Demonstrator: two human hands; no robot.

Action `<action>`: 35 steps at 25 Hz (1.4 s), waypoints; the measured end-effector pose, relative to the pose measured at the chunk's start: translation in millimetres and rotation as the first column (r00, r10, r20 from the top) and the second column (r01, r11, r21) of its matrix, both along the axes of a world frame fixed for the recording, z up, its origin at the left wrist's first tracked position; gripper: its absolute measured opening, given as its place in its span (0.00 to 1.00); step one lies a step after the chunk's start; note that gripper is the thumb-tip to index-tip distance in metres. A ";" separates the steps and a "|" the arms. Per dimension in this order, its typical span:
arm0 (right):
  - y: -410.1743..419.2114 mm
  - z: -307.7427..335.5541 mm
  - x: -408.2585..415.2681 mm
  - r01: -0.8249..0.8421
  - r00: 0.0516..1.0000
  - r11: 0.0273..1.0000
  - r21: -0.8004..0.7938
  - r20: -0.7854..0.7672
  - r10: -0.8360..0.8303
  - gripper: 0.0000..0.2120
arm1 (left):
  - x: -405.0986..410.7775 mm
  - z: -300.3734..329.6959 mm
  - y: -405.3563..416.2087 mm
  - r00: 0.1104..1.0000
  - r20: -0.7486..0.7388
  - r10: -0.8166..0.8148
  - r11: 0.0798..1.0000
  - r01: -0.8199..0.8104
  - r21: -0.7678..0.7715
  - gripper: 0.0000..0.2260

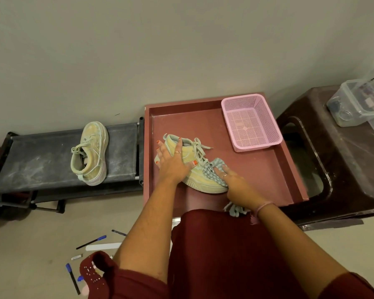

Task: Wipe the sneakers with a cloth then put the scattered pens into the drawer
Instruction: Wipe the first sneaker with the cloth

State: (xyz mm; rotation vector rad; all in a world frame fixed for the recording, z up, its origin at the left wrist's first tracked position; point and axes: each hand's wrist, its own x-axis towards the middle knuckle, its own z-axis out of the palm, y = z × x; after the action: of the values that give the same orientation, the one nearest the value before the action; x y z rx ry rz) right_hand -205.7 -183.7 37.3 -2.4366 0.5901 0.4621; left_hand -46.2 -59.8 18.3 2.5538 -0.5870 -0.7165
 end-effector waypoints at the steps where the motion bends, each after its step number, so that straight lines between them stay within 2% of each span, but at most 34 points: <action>1: 5.8 0.8 -9.6 0.020 1.000 1.000 -0.016 -0.015 -0.020 0.34 | 0.0 0.1 -0.7 1.000 -0.001 -0.002 1.000 0.002 0.000 0.40; 5: 24.6 3.5 -15.8 0.120 0.991 0.992 -0.034 -0.057 -0.122 0.33 | -1.4 0.4 2.5 1.000 -0.008 0.001 1.000 -0.002 -0.021 0.40; 9: 5.9 -3.8 14.7 0.260 0.965 0.954 0.153 -0.076 -0.251 0.30 | -5.1 3.0 4.9 1.000 -0.012 0.015 0.999 -0.016 -0.040 0.40; 13: 34.0 -3.7 -1.1 0.339 0.939 0.917 0.210 -0.130 -0.317 0.36 | -4.1 0.6 3.2 1.000 -0.006 0.023 0.999 -0.023 -0.029 0.40; 17: 57.7 -3.5 -5.2 0.396 0.918 0.892 0.218 -0.104 -0.383 0.38 | -0.7 2.0 -0.6 1.000 -0.018 0.020 1.000 -0.020 -0.015 0.40; 22: -5.3 -13.2 10.9 0.470 0.880 0.783 0.406 -0.144 -0.454 0.29 | -1.6 1.8 -0.6 0.999 -0.025 0.024 0.999 -0.024 -0.022 0.40; 24: 3.2 -9.1 6.2 0.474 0.876 0.775 0.417 -0.134 -0.464 0.31 | -1.0 1.3 -1.9 1.000 -0.015 0.026 0.999 -0.026 -0.019 0.40; 28: 50.3 -11.2 -15.5 0.413 0.907 0.857 0.307 -0.052 -0.418 0.39 | -1.7 -2.7 -1.4 0.999 0.002 0.032 0.999 -0.032 -0.033 0.40; 30: 40.2 -13.4 -13.2 0.385 0.917 0.868 0.314 -0.023 -0.398 0.39 | -1.7 -3.0 -0.1 0.999 -0.001 0.036 0.998 -0.036 -0.048 0.40; 33: 0.3 -15.7 3.8 0.401 0.904 0.812 0.425 -0.043 -0.424 0.33 | -3.8 -4.6 4.2 0.999 -0.009 0.035 0.996 -0.035 -0.080 0.40; 35: -16.4 -16.0 16.2 0.334 0.937 0.830 0.447 -0.067 -0.342 0.31 | -6.5 -7.6 10.0 1.000 0.000 0.031 0.991 -0.031 -0.131 0.40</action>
State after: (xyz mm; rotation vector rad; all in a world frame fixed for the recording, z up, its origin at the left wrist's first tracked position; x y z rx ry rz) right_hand -189.5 -200.1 21.2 -1.8400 0.7914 0.3789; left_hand -52.7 -49.8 10.7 2.4371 -0.5744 -0.6434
